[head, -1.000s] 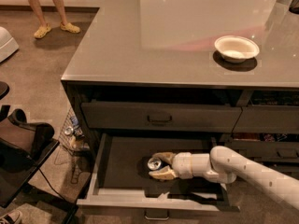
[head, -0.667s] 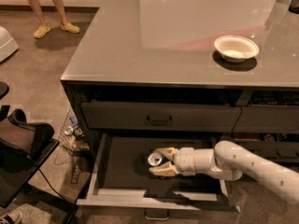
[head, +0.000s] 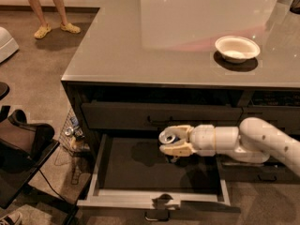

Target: Pick pepsi can from middle drawer and place on counter

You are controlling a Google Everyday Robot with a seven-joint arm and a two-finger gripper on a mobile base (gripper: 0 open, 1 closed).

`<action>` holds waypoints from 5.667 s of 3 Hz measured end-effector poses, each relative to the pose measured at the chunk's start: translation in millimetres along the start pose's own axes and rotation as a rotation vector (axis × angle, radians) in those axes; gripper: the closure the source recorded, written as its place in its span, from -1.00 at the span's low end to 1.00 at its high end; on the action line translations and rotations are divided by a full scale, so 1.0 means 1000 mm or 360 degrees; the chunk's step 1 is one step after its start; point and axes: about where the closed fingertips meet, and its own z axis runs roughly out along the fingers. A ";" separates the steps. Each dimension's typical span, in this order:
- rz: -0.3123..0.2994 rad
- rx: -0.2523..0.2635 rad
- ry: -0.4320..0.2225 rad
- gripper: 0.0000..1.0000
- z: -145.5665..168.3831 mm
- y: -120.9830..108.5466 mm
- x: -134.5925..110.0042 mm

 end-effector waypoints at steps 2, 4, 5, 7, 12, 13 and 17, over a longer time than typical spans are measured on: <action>0.0000 0.0060 -0.0145 1.00 -0.054 -0.010 -0.122; -0.0012 0.0269 -0.0329 1.00 -0.072 -0.051 -0.265; -0.0013 0.0270 -0.0342 1.00 -0.070 -0.053 -0.268; 0.0018 0.0334 -0.0434 1.00 -0.057 -0.097 -0.298; 0.0198 0.0724 -0.0438 1.00 0.021 -0.277 -0.296; 0.0198 0.0724 -0.0438 0.65 0.019 -0.276 -0.301; 0.0198 0.0718 -0.0437 -1.00 0.021 -0.276 -0.304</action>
Offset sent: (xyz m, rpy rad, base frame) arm 0.0305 -0.0314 0.2053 0.1404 -0.0685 -0.0704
